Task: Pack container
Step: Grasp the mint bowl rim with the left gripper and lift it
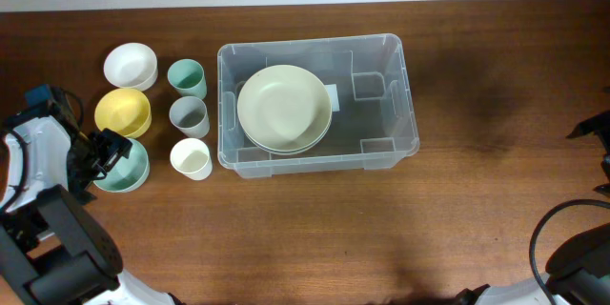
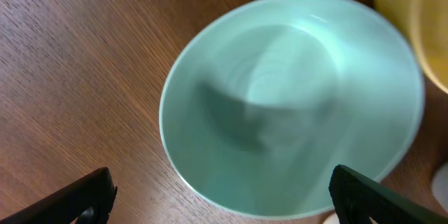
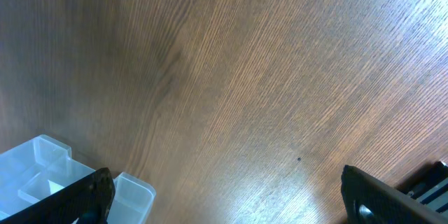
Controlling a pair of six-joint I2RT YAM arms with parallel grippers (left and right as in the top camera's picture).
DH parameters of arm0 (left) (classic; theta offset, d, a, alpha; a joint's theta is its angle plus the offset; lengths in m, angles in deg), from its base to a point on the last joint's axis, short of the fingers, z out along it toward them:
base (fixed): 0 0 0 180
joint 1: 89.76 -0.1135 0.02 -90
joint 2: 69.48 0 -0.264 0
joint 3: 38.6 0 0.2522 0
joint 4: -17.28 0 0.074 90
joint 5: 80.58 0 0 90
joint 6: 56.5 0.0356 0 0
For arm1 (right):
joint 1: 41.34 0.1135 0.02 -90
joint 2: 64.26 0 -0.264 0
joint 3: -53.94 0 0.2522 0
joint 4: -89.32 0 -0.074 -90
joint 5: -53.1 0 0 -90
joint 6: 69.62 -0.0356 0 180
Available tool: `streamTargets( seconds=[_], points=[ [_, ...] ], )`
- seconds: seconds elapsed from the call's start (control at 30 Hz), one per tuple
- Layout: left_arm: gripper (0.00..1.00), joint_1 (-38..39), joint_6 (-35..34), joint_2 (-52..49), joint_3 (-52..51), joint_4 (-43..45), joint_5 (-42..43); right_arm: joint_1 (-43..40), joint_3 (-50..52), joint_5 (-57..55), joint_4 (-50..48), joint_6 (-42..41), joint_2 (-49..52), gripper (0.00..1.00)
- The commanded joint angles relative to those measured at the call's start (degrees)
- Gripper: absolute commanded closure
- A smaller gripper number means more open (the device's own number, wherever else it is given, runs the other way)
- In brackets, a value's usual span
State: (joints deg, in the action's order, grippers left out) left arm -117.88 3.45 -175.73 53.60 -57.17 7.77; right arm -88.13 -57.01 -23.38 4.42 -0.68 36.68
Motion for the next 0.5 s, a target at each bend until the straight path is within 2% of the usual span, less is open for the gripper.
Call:
streamTargets(
  seconds=[0.0, 0.33, 0.47],
  points=[
    [0.00, -1.36, -1.90, -1.81, -1.31, 0.07, 0.44, -0.11, 0.35, -0.28, -0.02, -0.46, -0.17, 0.01],
    [0.00, -2.80, -1.79, -1.95, -7.23, 7.08, 1.90, -0.11, 0.35, -0.28, -0.02, -0.46, -0.17, 0.01],
    [0.04, -2.80, -1.81, -2.19, -7.58, 8.31, 1.84, -0.11, 0.35, -0.28, -0.02, -0.46, -0.17, 0.01]
  ],
)
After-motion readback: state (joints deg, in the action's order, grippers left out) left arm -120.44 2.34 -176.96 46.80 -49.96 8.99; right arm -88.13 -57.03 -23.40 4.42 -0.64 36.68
